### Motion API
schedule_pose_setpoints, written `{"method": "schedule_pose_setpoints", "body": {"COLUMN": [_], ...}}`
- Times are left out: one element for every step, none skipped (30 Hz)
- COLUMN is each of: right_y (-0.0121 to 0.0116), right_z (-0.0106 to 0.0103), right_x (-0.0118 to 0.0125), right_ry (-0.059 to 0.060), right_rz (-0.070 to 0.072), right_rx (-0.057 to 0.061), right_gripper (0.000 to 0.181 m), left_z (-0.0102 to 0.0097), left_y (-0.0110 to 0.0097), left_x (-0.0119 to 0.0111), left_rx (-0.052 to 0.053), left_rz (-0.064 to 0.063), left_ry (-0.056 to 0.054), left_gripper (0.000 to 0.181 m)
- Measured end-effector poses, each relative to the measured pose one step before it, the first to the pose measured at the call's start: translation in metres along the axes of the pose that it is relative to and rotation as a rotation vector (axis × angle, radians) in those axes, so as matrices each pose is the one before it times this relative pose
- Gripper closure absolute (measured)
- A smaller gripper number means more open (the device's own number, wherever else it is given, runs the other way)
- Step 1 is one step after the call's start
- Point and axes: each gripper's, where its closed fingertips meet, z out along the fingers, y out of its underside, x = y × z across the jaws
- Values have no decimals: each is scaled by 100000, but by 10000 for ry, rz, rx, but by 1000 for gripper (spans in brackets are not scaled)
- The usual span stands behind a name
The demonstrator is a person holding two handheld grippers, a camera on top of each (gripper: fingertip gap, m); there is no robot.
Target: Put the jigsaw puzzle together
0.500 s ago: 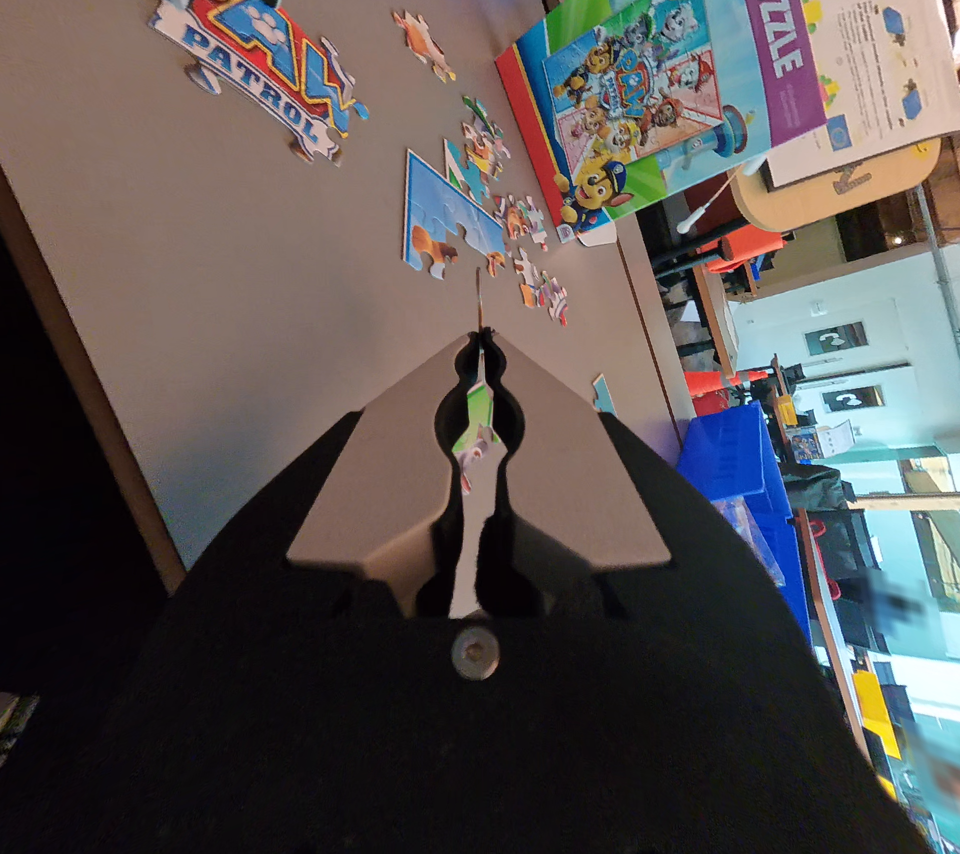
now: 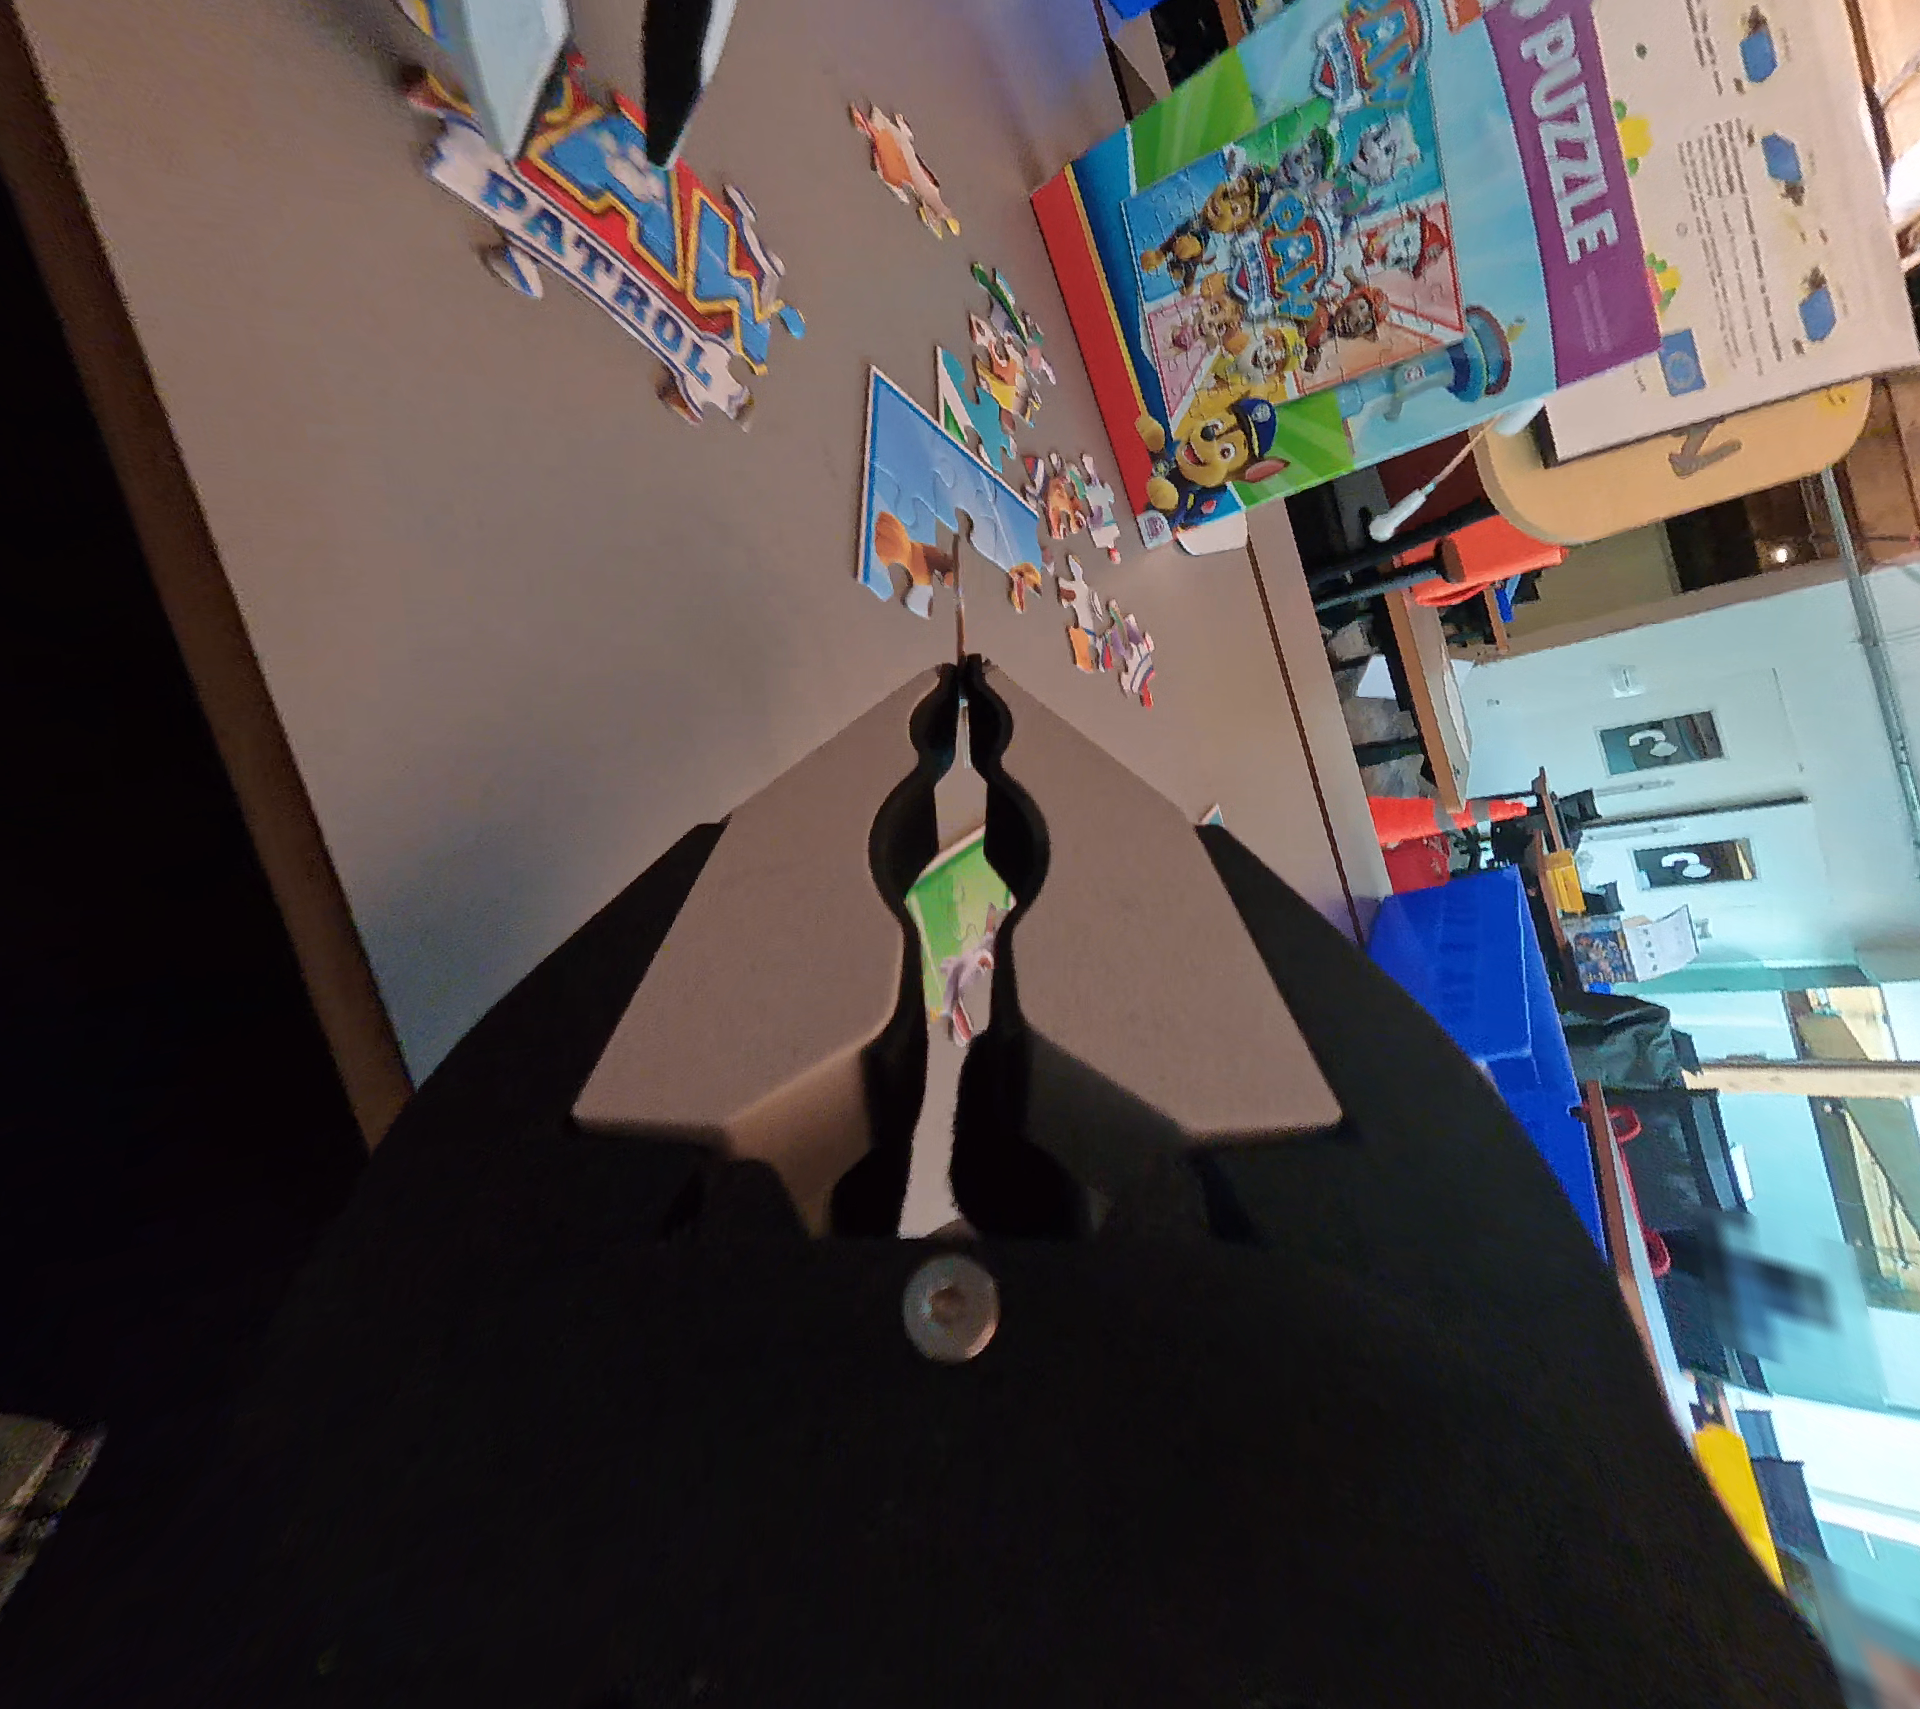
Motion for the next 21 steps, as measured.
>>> {"method": "schedule_pose_setpoints", "body": {"right_y": [-539, -567, -531, -580, -639, -648, -633, -581, -535, -479, -420, -364, -275, -198, -138, -93, -141, -164, -120, -172, -180], "right_z": [57, 90, 165, 202, 220, 231, 255, 248, 246, 241, 232, 222, 194, 206, 231, 238, 207, 200, 212, 182, 137], "right_x": [-385, -472, -589, -633, -612, -584, -523, -425, -356, -298, -263, -253, -143, -75, -79, -82, -117, -124, -242, -284, -146], "right_ry": [-68, -102, -161, -170, -143, -147, -137, -108, -91, -76, -74, -63, 14, 57, 52, 42, 26, 19, -53, -72, -5], "right_rz": [-81, -95, -93, -111, -146, -142, -128, -123, -116, -107, -108, -140, -185, -220, -231, -233, -232, -218, -210, -238, -224], "right_rx": [148, 151, 125, 135, 156, 143, 129, 109, 97, 90, 88, 69, 26, -1, -16, -8, 21, 54, 38, 69, 96], "right_gripper": [181, 181, 181, 181, 181, 181, 181, 181, 181, 181, 181, 181, 181, 181, 181, 181, 181, 181, 181, 181, 181], "left_z": [-439, -290, -125, -3, -20, 121, 123, 144, 179, 207, 253, 234, 206, 194, 170, 105, 25, -2, -28, -35, -53], "left_y": [390, 679, 802, 453, -90, -32, -122, -198, -244, -287, -307, -299, -249, -216, -198, -131, -48, 12, 44, 41, 59], "left_x": [-229, -237, -195, -200, -12, 12, 10, 46, 58, -43, 38, -7, -148, -45, 47, -99, -221, -136, -24, -103, -127], "left_rx": [-1, -163, -241, -39, 228, 109, 58, 29, 34, 46, 69, 75, 61, 59, 49, 14, -19, -12, 11, 28, 31], "left_rz": [-104, -40, 15, -65, -188, -78, 8, 44, 61, 0, 17, 19, -56, -64, 21, 52, -9, -17, -20, -40, -37], "left_ry": [4, -25, -33, -15, 119, 49, -38, -47, -52, -93, -25, -34, -48, 48, 96, 2, -59, -6, 52, -8, -28], "left_gripper": [145, 145, 145, 143, 145, 145, 146, 148, 149, 150, 153, 155, 155, 155, 155, 155, 153, 153, 154, 154, 154]}}
